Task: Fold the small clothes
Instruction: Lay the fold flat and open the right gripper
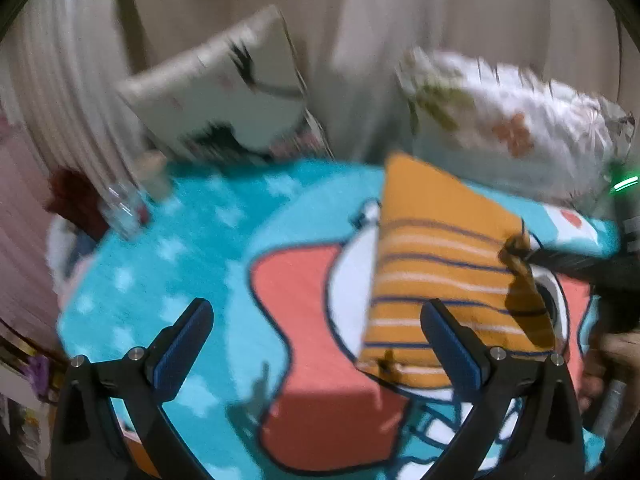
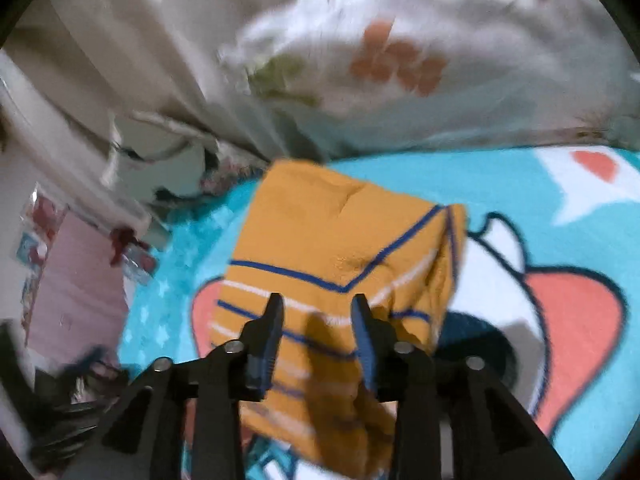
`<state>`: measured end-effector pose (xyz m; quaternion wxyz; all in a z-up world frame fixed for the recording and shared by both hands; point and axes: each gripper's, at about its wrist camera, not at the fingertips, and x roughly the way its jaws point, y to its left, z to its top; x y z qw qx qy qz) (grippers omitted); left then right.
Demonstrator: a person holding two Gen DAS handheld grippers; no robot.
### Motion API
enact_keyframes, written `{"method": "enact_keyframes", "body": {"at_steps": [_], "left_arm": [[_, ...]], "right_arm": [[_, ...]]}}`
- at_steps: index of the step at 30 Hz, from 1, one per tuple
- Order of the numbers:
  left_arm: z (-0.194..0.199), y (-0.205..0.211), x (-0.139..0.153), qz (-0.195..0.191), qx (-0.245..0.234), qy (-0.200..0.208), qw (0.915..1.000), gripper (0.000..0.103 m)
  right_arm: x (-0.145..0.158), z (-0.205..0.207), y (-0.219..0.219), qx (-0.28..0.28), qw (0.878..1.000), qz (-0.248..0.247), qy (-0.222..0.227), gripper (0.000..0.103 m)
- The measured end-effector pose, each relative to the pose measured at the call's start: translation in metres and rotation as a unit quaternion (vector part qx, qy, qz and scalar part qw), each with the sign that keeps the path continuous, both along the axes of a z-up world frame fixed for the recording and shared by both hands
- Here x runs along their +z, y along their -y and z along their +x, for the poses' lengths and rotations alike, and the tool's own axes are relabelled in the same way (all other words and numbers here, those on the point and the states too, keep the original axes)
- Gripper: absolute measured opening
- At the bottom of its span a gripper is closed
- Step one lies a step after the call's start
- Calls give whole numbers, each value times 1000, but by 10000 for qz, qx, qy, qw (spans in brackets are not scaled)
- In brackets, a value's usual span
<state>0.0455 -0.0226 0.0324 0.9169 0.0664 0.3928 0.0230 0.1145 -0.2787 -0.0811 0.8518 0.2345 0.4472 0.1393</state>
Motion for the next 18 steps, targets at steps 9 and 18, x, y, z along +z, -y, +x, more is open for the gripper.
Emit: {"method": "enact_keyframes", "body": {"at_steps": [9, 18], "left_arm": [[-28, -32, 62, -120, 221, 1426, 9895, 103], [-11, -33, 62, -162, -520, 1177, 9916, 103]], "right_arm": [[6, -15, -1, -545, 9962, -679, -99, 52], [39, -79, -32, -833, 9877, -1323, -43, 61]]}}
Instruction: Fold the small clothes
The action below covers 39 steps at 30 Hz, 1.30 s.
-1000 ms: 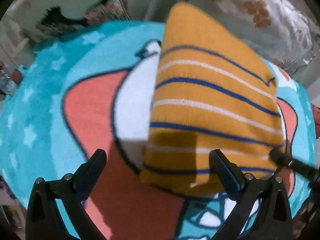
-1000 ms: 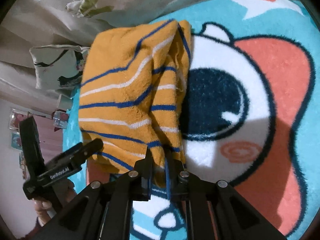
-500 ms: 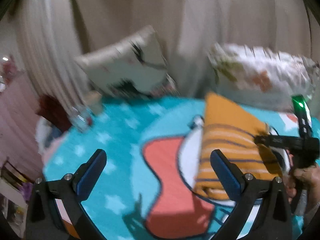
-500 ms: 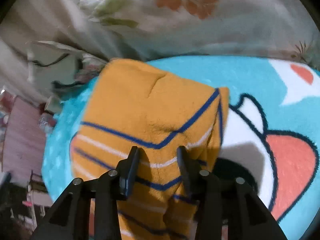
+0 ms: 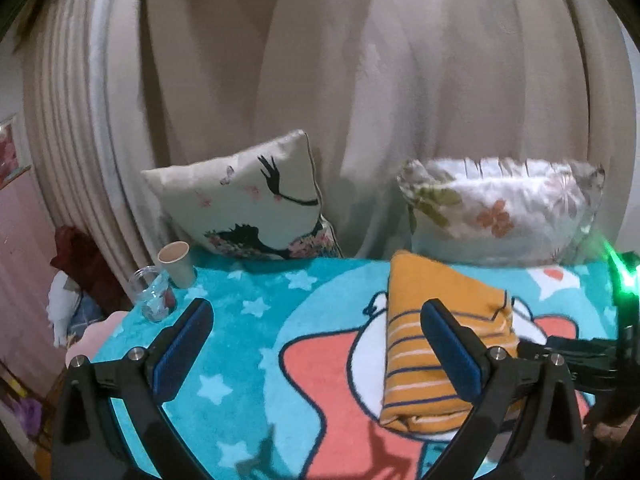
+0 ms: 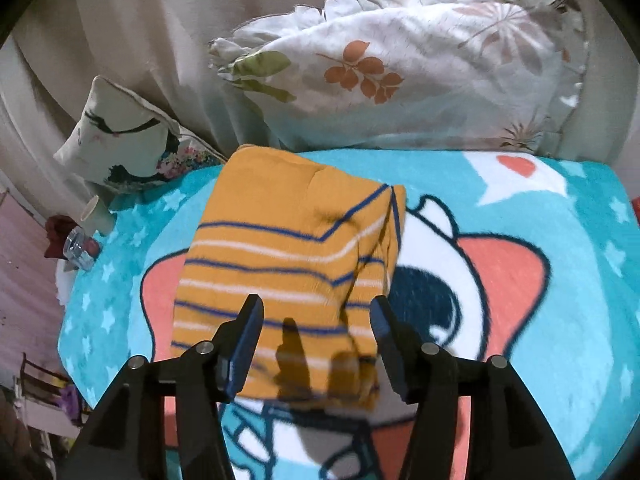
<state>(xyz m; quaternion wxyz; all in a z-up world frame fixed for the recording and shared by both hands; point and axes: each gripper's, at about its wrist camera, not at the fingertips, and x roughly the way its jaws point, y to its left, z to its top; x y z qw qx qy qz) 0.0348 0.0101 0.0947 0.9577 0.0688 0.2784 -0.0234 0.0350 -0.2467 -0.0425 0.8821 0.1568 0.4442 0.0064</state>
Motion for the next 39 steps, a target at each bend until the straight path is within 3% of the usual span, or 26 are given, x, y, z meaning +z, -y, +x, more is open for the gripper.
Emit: {"method": "enact_keyframes", "body": {"at_steps": [8, 16, 24, 39], "left_arm": [[19, -38, -27, -180, -307, -988, 9945, 103], [20, -58, -48, -200, -879, -1560, 9836, 103], [14, -72, -51, -105, -1255, -1616, 9788, 103], [21, -86, -73, -214, -1515, -2060, 9665, 103]], "right_arm": [[10, -27, -48, -336, 9990, -254, -137, 65], [3, -37, -93, -583, 9977, -232, -263, 66], [12, -43, -123, -757, 9962, -421, -90, 69], [-3, -47, -144, -984, 9937, -382, -367, 70]]}}
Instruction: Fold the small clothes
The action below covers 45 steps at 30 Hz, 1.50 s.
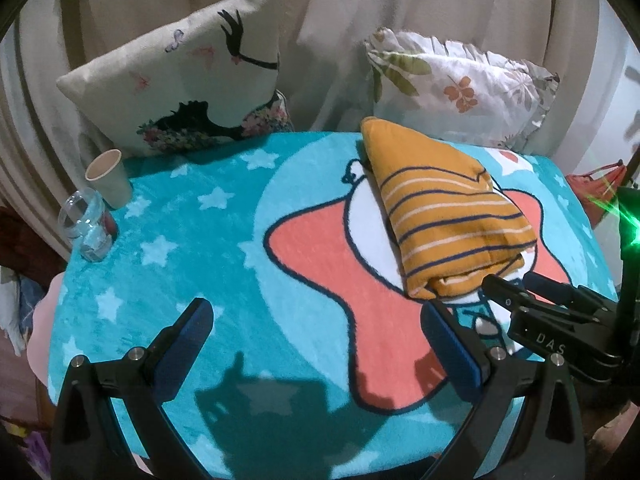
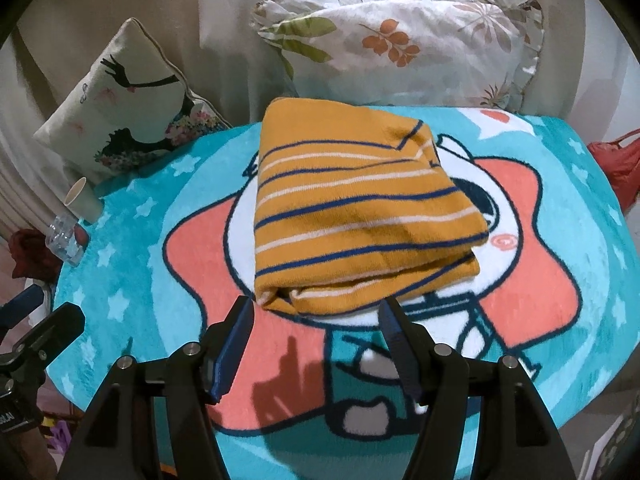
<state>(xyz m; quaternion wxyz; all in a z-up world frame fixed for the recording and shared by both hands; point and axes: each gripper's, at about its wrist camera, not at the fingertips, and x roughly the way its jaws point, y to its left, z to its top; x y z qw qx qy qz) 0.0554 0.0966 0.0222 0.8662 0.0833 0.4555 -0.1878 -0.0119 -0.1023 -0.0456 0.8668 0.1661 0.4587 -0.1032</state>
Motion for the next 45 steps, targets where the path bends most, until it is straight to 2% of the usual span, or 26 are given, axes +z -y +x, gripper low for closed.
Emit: {"method": "enact_keyframes", "body": {"at_steps": [15, 24, 32, 37, 45], "left_arm": [[-14, 20, -11, -2, -363, -190, 9992, 103], [-19, 43, -4, 41, 193, -156, 9997, 103], [-32, 100, -2, -14, 475, -188, 9987, 103], [-42, 133, -4, -81, 639, -199, 9977, 103], [-51, 161, -2, -21, 951, -164, 9953, 103]], "right_arm": [[-9, -32, 13, -462, 9988, 38, -156, 70], [-11, -23, 40, -83, 9995, 305, -76, 70], [-5, -25, 112, 53, 9996, 270, -64, 71], [-6, -28, 156, 84, 9998, 63, -192, 72], [-1, -34, 178, 305, 9975, -625, -155, 72]]}}
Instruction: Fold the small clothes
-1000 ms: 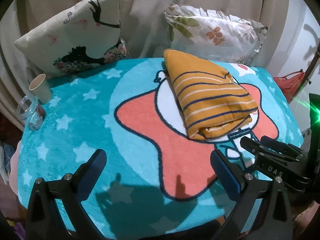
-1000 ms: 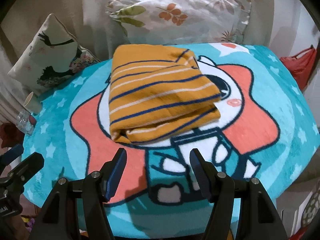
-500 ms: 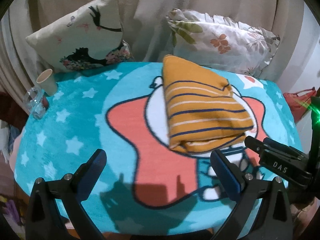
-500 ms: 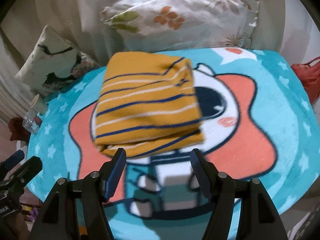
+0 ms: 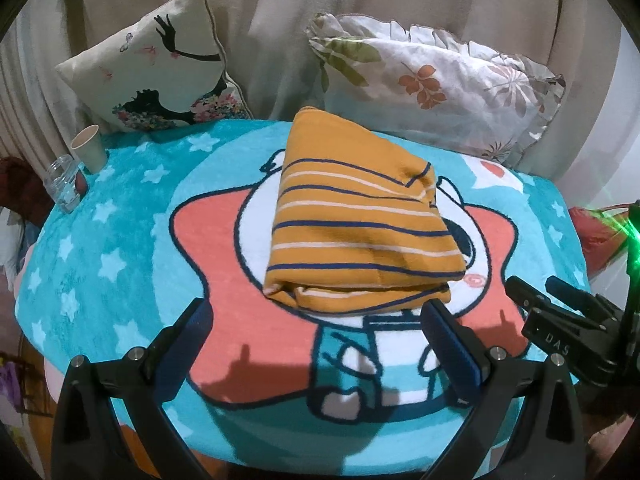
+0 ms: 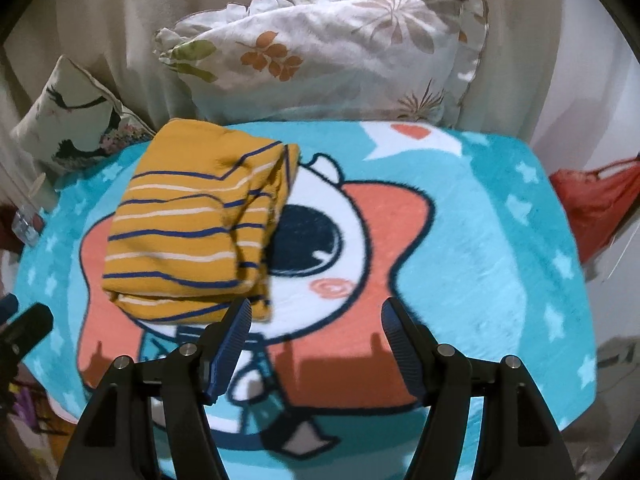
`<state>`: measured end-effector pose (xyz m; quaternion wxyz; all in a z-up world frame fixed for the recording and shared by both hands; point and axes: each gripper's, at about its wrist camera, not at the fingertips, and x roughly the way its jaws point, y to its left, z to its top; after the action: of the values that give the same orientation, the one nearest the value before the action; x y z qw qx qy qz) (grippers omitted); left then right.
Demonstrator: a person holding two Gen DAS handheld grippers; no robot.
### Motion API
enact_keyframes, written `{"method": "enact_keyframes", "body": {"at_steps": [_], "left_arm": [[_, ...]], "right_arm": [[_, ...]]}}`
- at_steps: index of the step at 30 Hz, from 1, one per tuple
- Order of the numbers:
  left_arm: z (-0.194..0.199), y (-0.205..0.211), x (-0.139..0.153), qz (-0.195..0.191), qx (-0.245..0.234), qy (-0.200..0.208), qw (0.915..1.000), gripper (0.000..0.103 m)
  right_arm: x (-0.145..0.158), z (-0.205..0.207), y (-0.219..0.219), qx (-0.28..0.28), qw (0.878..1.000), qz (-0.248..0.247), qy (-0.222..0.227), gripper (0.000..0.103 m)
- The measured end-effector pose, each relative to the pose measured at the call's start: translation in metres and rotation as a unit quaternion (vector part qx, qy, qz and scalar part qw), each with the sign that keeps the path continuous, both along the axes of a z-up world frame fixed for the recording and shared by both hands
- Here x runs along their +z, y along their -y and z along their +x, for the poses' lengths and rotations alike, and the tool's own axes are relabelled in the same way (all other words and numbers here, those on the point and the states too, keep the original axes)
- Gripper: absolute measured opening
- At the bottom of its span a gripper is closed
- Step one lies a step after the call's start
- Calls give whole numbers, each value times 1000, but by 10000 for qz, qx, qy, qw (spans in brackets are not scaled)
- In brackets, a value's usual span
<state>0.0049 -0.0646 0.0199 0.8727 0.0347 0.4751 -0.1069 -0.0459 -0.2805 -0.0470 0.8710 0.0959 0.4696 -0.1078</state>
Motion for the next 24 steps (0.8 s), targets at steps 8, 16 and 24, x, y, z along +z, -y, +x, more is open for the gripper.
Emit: {"method": "enact_keyframes", "body": {"at_steps": [8, 16, 24], "left_arm": [[-3, 21, 1, 185, -29, 38, 9998, 103], [-3, 30, 1, 243, -39, 42, 9997, 103], [-3, 35, 2, 290, -93, 79, 9995, 103]], "right_arm": [[8, -2, 3, 121, 9987, -478, 116, 73], [17, -4, 2, 193, 9966, -783, 190, 74], [26, -6, 1, 167, 9954, -908, 242, 77]]}}
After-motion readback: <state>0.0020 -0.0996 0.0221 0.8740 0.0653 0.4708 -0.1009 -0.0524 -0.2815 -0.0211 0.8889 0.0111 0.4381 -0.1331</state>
